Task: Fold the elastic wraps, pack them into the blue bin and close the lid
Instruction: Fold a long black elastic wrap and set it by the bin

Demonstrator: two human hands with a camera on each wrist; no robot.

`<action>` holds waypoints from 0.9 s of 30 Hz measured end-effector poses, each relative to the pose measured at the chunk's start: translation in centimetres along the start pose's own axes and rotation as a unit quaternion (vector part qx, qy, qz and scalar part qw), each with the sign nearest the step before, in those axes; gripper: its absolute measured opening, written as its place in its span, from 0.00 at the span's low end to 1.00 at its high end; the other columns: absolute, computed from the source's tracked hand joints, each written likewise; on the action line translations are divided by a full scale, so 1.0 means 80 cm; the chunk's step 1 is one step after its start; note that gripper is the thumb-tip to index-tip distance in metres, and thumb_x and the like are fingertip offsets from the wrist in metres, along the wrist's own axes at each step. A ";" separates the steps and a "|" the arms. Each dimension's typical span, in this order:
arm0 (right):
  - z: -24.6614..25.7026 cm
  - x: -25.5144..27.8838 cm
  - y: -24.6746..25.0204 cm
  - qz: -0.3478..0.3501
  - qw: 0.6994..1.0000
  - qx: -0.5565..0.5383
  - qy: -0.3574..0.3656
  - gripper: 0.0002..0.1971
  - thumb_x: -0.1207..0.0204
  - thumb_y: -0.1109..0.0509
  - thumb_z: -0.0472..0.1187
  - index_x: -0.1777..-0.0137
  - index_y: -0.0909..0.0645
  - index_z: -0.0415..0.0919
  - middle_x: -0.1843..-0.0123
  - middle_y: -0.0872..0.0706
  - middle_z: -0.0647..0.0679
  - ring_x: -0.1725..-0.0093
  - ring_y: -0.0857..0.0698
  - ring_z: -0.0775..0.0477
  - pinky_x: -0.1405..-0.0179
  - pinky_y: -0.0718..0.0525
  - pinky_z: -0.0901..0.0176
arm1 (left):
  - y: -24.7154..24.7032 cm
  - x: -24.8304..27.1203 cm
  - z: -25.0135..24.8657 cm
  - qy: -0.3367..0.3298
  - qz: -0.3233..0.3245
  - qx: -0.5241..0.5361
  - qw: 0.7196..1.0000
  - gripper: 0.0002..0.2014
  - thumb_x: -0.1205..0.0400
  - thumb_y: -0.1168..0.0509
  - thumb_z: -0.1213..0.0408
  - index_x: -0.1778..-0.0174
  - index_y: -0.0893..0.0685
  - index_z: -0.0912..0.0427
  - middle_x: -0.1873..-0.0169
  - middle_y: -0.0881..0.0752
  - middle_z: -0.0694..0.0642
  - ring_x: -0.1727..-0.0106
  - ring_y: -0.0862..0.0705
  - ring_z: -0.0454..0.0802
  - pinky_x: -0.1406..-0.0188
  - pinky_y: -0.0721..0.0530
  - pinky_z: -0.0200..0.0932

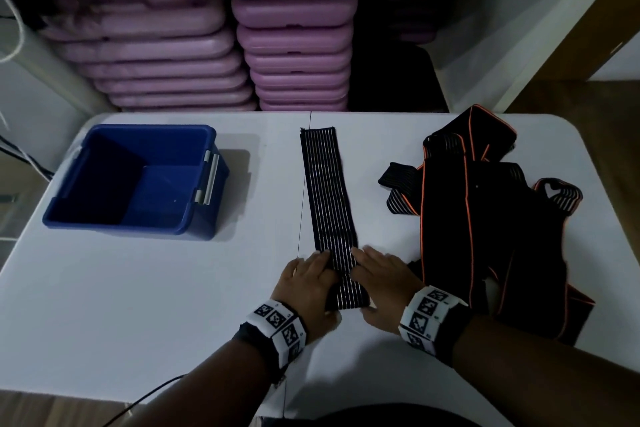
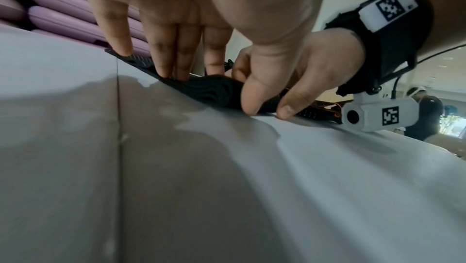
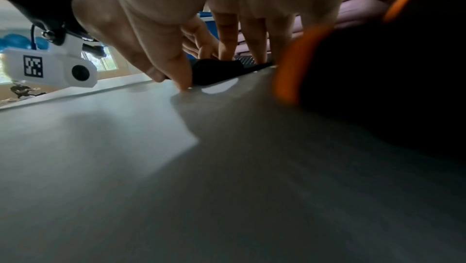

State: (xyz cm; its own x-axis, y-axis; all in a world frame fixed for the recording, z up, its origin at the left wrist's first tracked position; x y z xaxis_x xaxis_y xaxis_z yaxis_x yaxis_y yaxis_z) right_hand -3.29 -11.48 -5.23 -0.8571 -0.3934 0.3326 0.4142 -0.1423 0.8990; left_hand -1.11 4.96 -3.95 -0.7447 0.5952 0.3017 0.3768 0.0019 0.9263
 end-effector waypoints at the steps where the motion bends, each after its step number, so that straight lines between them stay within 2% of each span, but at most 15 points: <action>1: 0.000 0.000 0.000 0.002 1.000 -0.003 0.005 0.26 0.33 0.29 0.49 0.34 0.26 0.46 0.15 0.39 0.44 0.15 0.42 0.39 0.23 0.34 0.35 | 0.001 -0.001 0.000 0.004 0.014 -0.010 1.000 0.31 0.41 0.28 0.41 0.43 0.16 0.50 0.26 0.24 0.60 0.27 0.23 0.58 0.30 0.26 0.58; 4: 0.000 0.004 0.000 0.033 0.999 0.007 0.010 0.28 0.29 0.32 0.50 0.29 0.30 0.47 0.13 0.49 0.45 0.13 0.51 0.43 0.18 0.45 0.40 | 0.000 0.001 -0.002 0.006 0.046 -0.033 0.998 0.35 0.32 0.35 0.39 0.29 0.25 0.50 0.16 0.45 0.61 0.16 0.43 0.57 0.19 0.46 0.57; 7: 0.005 0.011 -0.005 0.065 0.998 0.012 0.018 0.29 0.29 0.30 0.51 0.28 0.31 0.45 0.13 0.51 0.42 0.14 0.51 0.40 0.18 0.47 0.38 | -0.002 0.010 -0.006 0.009 0.055 -0.030 0.998 0.35 0.30 0.36 0.37 0.28 0.26 0.50 0.15 0.49 0.61 0.15 0.45 0.56 0.18 0.47 0.56; 10: 0.009 0.015 -0.007 0.031 0.999 -0.004 0.031 0.25 0.33 0.31 0.52 0.36 0.21 0.45 0.17 0.36 0.39 0.17 0.37 0.37 0.21 0.38 0.36 | 0.005 0.017 -0.011 0.010 0.060 -0.014 0.998 0.33 0.31 0.42 0.37 0.32 0.21 0.49 0.15 0.47 0.59 0.16 0.43 0.54 0.19 0.47 0.54; 12: 0.013 0.016 -0.005 0.036 0.998 -0.047 0.024 0.23 0.31 0.39 0.53 0.38 0.18 0.47 0.18 0.32 0.44 0.18 0.34 0.40 0.20 0.39 0.42 | 0.011 0.020 -0.013 0.016 0.069 0.018 0.997 0.36 0.35 0.52 0.34 0.36 0.18 0.46 0.15 0.46 0.53 0.16 0.43 0.50 0.19 0.47 0.53; 14: 0.012 0.015 -0.006 0.037 0.994 -0.098 0.010 0.28 0.31 0.50 0.55 0.40 0.16 0.49 0.23 0.27 0.52 0.23 0.29 0.45 0.22 0.35 0.47 | 0.014 0.019 -0.010 0.030 0.071 0.061 0.995 0.36 0.34 0.56 0.35 0.38 0.16 0.44 0.16 0.43 0.46 0.18 0.40 0.46 0.20 0.46 0.52; 16: 0.005 0.008 -0.003 0.011 0.991 -0.130 -0.008 0.27 0.29 0.51 0.55 0.42 0.16 0.47 0.30 0.22 0.55 0.31 0.22 0.47 0.28 0.27 0.49 | 0.015 0.012 -0.002 0.039 0.062 0.081 0.994 0.27 0.24 0.51 0.41 0.35 0.17 0.44 0.18 0.37 0.42 0.21 0.35 0.42 0.22 0.42 0.50; 18: -0.003 0.000 -0.001 0.003 0.992 -0.123 -0.021 0.21 0.23 0.43 0.54 0.37 0.19 0.47 0.33 0.20 0.55 0.33 0.21 0.47 0.31 0.25 0.50 | 0.015 0.001 0.007 0.031 0.048 0.083 0.995 0.22 0.21 0.48 0.49 0.33 0.19 0.46 0.23 0.31 0.41 0.26 0.29 0.42 0.26 0.36 0.48; 20: -0.006 -0.009 0.004 0.004 0.995 -0.101 -0.025 0.19 0.21 0.40 0.52 0.32 0.24 0.49 0.35 0.19 0.53 0.34 0.21 0.46 0.33 0.25 0.50 | 0.014 -0.010 0.015 0.028 0.047 0.089 0.995 0.23 0.22 0.46 0.52 0.32 0.20 0.49 0.29 0.25 0.44 0.32 0.24 0.45 0.30 0.30 0.47; 24: -0.005 -0.029 0.016 0.010 0.995 -0.088 -0.050 0.22 0.20 0.38 0.52 0.27 0.31 0.52 0.31 0.21 0.52 0.31 0.23 0.45 0.30 0.28 0.46 | 0.012 -0.027 0.024 0.040 0.015 0.104 0.994 0.20 0.22 0.38 0.61 0.32 0.21 0.51 0.38 0.22 0.49 0.39 0.21 0.51 0.38 0.22 0.49; 27: -0.006 -0.035 0.021 -0.019 0.993 -0.097 -0.068 0.21 0.22 0.34 0.51 0.29 0.30 0.52 0.32 0.23 0.53 0.32 0.23 0.46 0.32 0.26 0.46 | 0.017 -0.031 0.024 0.040 -0.028 0.089 0.995 0.15 0.25 0.34 0.64 0.42 0.19 0.54 0.46 0.20 0.52 0.48 0.19 0.54 0.49 0.18 0.51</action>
State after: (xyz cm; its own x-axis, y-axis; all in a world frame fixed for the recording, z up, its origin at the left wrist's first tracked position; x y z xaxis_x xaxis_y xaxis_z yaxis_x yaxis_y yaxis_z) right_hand -0.11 -11.04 -4.80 -0.9010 -0.2595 0.3476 0.4212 -0.3319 0.8441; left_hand 2.32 5.02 -3.89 -0.8055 0.5252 0.2743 0.4201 0.1796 0.8895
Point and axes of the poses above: each hand's wrist, its own x-axis away from the middle knuckle, its own y-axis out of the back of the hand, z = x × y, the point moved 3 cm from there along -x, towards the middle knuckle
